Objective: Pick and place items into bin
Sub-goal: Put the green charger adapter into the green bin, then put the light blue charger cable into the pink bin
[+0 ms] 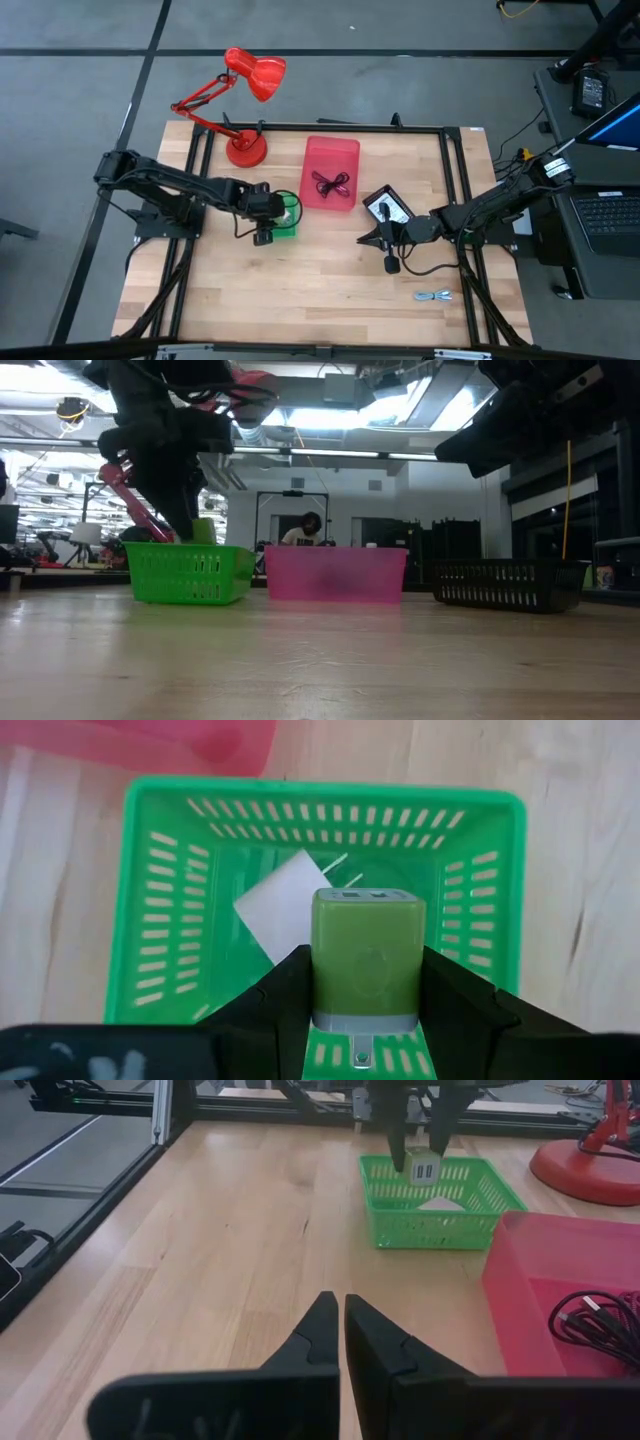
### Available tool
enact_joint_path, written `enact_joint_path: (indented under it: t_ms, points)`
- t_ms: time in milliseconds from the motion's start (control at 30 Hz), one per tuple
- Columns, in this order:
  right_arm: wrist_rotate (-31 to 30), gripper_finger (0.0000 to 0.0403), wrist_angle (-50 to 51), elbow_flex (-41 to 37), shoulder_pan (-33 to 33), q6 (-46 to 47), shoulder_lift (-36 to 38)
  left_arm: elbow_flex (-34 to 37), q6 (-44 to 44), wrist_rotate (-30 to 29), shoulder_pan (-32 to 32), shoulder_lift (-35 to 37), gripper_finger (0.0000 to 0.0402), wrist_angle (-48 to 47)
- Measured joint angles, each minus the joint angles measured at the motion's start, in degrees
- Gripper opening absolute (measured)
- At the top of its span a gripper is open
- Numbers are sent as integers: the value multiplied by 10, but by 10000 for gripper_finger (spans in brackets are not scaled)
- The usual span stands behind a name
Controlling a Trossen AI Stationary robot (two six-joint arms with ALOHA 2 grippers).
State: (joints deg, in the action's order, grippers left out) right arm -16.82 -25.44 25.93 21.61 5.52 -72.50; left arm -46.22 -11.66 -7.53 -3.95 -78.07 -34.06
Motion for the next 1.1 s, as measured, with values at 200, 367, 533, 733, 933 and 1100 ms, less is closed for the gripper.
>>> enact_joint_path:
  t_ms: [200, 367, 533, 733, 933, 1100]
  points:
    - [0, 5, 0, 0, 0, 2, 0, 0, 0, 2, 0, -23, 146, 12]
    - [0, 5, -1, 0, 0, 3, 0, 0, 9, 2, 0, -42, 149, 25]
    - [0, 5, -4, 0, 0, 4, 0, 0, 8, 2, 0, -54, 152, 29]
    - [0, 5, -5, 0, 0, 4, 0, 0, -11, 0, 0, -59, 173, 29]
    - [0, 5, -5, 0, 0, 3, 0, 0, -12, 0, 0, -59, 178, 28]
    - [0, 5, -5, 0, 0, 2, 0, 0, -12, 0, -1, -59, 178, 28]
